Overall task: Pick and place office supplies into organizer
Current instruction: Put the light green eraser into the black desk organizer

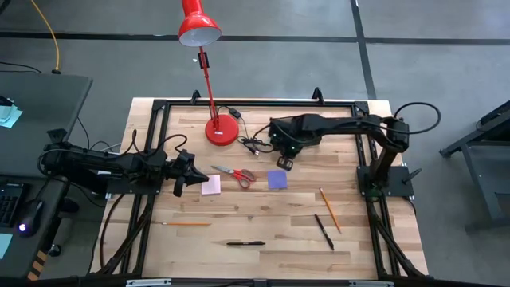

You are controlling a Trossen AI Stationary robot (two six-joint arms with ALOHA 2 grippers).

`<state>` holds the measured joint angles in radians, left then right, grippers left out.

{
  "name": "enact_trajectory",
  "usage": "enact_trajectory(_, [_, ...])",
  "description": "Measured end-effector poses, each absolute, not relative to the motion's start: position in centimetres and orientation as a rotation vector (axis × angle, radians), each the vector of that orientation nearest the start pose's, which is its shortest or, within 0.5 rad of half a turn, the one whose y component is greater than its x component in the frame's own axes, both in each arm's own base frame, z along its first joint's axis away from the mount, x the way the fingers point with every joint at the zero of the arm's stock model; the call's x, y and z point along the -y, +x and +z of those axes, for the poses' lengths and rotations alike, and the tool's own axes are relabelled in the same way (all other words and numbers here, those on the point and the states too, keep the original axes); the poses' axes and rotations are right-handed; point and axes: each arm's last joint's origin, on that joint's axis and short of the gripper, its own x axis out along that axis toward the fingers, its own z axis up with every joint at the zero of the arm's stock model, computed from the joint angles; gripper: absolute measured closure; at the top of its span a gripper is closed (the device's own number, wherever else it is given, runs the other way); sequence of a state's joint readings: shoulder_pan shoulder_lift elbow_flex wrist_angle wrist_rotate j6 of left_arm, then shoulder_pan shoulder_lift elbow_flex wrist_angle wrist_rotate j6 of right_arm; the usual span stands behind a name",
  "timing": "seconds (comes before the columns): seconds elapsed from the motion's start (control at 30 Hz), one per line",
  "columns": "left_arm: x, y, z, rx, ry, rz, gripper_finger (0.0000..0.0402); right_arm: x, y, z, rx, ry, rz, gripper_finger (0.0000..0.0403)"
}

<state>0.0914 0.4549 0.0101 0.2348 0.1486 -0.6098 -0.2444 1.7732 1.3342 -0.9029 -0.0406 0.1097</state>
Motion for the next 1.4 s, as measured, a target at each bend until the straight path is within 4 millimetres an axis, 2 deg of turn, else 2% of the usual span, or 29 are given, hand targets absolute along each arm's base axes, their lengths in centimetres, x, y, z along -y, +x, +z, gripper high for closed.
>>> enact_trajectory(0.2, [-0.7, 12.4, 14.8, -0.220, -0.656, 0.014, 0.0401, 9.1, 32.9, 22.2, -1.354, -0.014, -0.218, 0.0400])
enact_trajectory(0.37, [-0.7, 12.4, 14.8, -0.221, -0.656, 0.015, 0.0401, 9.9, 33.0, 22.3, -1.350, -0.175, -0.242, 0.0394])
enact_trajectory(0.73, [-0.7, 12.4, 14.8, -0.223, -0.659, 0.016, 0.0401, 11.2, 33.2, 22.3, -1.290, -0.148, -0.211, 0.0396])
enact_trajectory(1.0, [-0.7, 12.4, 14.7, -0.223, -0.658, 0.024, 0.0401, 10.9, 32.6, 20.6, -1.321, -0.122, -0.223, 0.0399])
enact_trajectory(1.4, [-0.8, 12.4, 14.7, -0.217, -0.655, 0.042, 0.0401, 11.1, 33.2, 19.8, -1.287, -0.125, -0.225, 0.0397])
